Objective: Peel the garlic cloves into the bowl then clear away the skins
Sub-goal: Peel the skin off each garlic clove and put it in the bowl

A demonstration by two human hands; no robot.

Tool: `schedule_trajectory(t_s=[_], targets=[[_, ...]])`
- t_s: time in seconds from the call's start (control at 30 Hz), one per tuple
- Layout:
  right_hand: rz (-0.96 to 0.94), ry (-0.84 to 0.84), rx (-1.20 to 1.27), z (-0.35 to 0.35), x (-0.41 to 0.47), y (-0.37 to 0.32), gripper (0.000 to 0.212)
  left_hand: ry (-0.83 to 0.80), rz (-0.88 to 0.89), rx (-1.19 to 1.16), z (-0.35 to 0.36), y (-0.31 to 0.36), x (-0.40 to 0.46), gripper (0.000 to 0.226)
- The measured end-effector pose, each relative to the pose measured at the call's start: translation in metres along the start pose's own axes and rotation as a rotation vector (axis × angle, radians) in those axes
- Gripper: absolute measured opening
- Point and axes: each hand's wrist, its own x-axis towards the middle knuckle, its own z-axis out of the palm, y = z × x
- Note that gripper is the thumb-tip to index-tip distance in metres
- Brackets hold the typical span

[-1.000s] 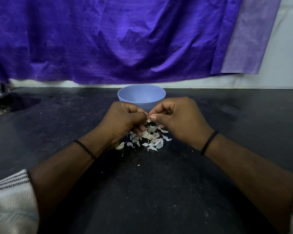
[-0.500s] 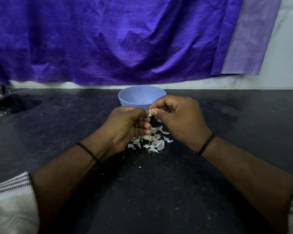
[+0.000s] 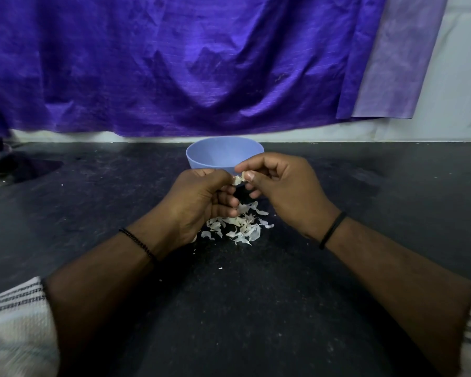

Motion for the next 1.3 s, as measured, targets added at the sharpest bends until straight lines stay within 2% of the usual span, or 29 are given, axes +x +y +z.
schedule_trajectory(t_s=[0.27,0.5,0.6,0.8,0.93,1.17,1.3], targets=[[0.083,0.035,0.147,-0.001,-0.002,-0.005,0.015,0.026,0.029,0.033,-0.005,-0.001,0.003,0.007],[0.120,0.068,0.222,-0.004,0.000,-0.005,0.011,0.047,0.102,0.188,-0.008,0.000,0.002,0.006],[0.117,0.062,0.195,-0.005,0.001,-0.004,0.014,0.043,0.208,0.316,-0.009,-0.002,0.000,0.010],[0.137,0.076,0.193,-0.005,0.002,-0.004,0.012,0.085,0.448,0.539,-0.009,-0.004,-0.002,0.004],[0.138,0.077,0.170,-0.005,0.002,-0.003,0.010,0.095,0.576,0.661,-0.011,-0.005,-0.001,0.013],[0.136,0.054,0.183,-0.004,0.001,-0.003,0.008,0.132,0.595,0.722,-0.008,-0.008,-0.001,0.003],[0.140,0.030,0.212,-0.004,0.000,-0.005,0.006,0.130,0.573,0.671,-0.008,-0.007,-0.002,0.006]])
